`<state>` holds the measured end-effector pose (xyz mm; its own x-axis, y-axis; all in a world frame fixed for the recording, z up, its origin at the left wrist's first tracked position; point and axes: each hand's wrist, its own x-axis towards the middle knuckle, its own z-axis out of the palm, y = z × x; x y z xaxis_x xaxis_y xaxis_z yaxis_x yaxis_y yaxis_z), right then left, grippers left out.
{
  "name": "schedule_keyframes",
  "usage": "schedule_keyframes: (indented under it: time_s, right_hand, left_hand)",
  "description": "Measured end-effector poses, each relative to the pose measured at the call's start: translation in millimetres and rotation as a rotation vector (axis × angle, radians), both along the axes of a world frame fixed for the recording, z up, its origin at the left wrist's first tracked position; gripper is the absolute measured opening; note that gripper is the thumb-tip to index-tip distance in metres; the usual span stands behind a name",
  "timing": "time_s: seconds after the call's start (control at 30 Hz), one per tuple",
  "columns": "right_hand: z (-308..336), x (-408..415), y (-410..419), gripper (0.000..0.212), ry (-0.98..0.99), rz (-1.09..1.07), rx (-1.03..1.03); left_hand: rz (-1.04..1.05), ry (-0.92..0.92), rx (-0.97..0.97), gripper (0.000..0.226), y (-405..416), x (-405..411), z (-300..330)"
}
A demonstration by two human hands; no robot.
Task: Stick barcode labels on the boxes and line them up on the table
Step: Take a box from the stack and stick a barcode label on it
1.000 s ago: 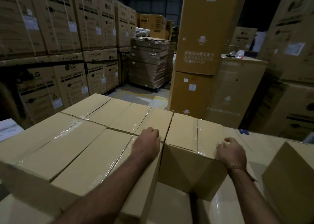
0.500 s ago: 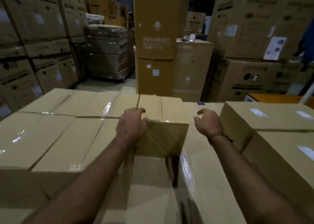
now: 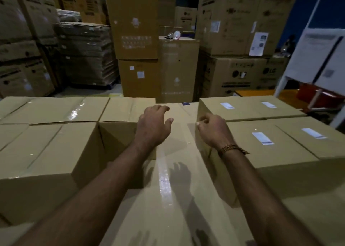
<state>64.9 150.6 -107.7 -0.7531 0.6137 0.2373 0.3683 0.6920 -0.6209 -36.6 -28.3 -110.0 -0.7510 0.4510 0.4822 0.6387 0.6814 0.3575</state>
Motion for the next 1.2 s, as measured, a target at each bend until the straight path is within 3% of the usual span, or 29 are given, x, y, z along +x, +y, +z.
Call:
schedule_keyframes:
  time_s: [0.43, 0.6, 0.83, 1.0, 1.1, 1.2]
  right_hand:
    - [-9.6, 137.0, 165.1, 0.033, 0.017, -0.076, 0.111]
    - [-23.1, 158.5, 229.2, 0.046, -0.186, -0.175, 0.232]
    - [-45.9, 163.7, 264.0, 0.053, -0.433, -0.188, 0.316]
    - [-51.7, 162.2, 269.7, 0.054, -0.418, -0.208, 0.349]
    - [-52.3, 160.0, 273.0, 0.057, -0.381, -0.217, 0.316]
    - [-54.0, 158.3, 275.9, 0.061, -0.321, -0.241, 0.240]
  left_hand:
    - [-0.053, -0.244, 0.068, 0.052, 171.5, 115.8, -63.6]
    - [-0.067, -0.449, 0.193, 0.056, 218.0, 138.9, -73.6]
    - [-0.120, -0.766, 0.313, 0.058, 247.1, 146.3, -75.9]
    - [-0.104, -0.889, 0.297, 0.060, 247.8, 146.4, -85.1]
    - [-0.100, -1.047, 0.371, 0.060, 246.1, 150.7, -86.9]
    - [-0.096, -1.069, 0.427, 0.056, 241.7, 152.4, -90.9]
